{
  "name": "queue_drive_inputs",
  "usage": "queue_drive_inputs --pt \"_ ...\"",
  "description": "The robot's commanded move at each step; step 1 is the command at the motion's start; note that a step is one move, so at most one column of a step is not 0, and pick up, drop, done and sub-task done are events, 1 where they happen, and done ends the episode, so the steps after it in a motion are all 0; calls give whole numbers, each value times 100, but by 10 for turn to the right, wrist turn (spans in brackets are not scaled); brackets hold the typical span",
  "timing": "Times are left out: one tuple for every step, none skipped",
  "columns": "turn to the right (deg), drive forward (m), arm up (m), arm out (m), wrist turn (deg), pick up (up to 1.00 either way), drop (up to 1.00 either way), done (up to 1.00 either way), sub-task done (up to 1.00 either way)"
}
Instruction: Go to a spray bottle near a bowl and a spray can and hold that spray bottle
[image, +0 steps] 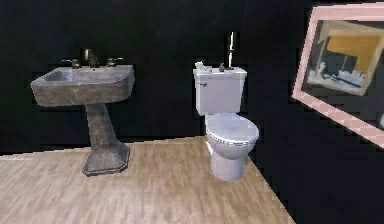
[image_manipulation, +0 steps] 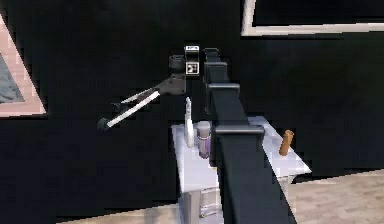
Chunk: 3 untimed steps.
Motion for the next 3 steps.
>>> queue_drive_inputs --pt "0 0 0 0 450 0 0 0 0" --pt "0 0 0 0 450 0 0 0 0" --pt "0 0 0 0 30 0 0 0 0"
